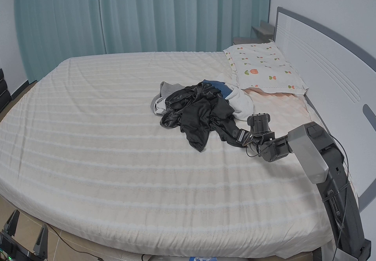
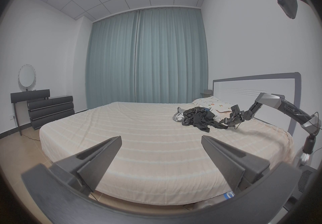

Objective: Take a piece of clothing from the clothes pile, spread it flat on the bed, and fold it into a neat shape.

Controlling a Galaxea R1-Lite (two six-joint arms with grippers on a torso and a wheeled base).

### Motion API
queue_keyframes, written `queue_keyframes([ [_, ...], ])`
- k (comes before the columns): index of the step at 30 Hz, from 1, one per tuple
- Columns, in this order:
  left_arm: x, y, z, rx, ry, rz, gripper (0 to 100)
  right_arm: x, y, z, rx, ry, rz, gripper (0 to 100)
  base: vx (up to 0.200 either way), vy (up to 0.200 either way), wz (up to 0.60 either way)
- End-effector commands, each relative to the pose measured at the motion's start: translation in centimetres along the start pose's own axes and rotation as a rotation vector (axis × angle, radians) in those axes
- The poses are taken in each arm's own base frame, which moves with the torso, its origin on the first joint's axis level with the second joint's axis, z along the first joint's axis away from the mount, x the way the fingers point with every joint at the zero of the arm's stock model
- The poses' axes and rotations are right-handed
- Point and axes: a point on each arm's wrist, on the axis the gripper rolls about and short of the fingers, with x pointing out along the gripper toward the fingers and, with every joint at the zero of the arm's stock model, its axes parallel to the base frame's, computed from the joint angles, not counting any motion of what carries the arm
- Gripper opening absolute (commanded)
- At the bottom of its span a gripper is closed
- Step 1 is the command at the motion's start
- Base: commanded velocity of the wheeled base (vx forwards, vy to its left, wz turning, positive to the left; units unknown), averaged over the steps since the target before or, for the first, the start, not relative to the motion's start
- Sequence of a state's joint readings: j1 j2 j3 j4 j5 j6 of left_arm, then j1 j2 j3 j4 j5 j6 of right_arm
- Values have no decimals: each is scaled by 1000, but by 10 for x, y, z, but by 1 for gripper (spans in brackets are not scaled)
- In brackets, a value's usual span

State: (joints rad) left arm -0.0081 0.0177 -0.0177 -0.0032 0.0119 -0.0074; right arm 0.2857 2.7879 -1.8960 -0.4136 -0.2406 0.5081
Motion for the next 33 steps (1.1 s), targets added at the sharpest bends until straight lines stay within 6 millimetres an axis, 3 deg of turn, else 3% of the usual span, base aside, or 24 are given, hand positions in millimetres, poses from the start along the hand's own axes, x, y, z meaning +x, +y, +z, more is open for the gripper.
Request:
queue_keyframes([
  [1, 1, 0, -5, 0, 9, -1, 100, 5, 5, -8, -6, 3, 12, 100, 0, 0, 0],
  [4, 1, 0, -5, 0, 9, -1, 100, 5, 8, -7, -10, -3, 18, 100, 0, 0, 0],
  [5, 1, 0, -5, 0, 9, 1, 100, 5, 9, -6, -6, -13, 23, 0, 0, 0, 0],
  [16, 1, 0, -5, -3, 9, 2, 100, -14, 28, -10, -42, 21, 63, 0, 0, 0, 0],
  [23, 1, 0, -5, -3, 9, 2, 100, -34, 38, 6, -17, -14, 129, 0, 0, 0, 0],
  [24, 1, 0, -5, -3, 9, 2, 100, -57, 39, 11, -3, 24, 189, 0, 0, 0, 0],
  [26, 1, 0, -5, -2, 8, 2, 100, -78, 41, 11, 23, 54, 253, 0, 0, 0, 0],
  [28, 1, 0, -5, -3, 8, 1, 100, -91, 40, 11, 44, 70, 296, 0, 0, 0, 0],
  [31, 1, 0, -5, 1, 6, 1, 100, -126, 34, 14, 61, 73, 377, 0, 0, 0, 0],
  [33, 1, 0, -5, 1, 6, 1, 100, -130, 33, 14, 60, 72, 384, 0, 0, 0, 0],
])
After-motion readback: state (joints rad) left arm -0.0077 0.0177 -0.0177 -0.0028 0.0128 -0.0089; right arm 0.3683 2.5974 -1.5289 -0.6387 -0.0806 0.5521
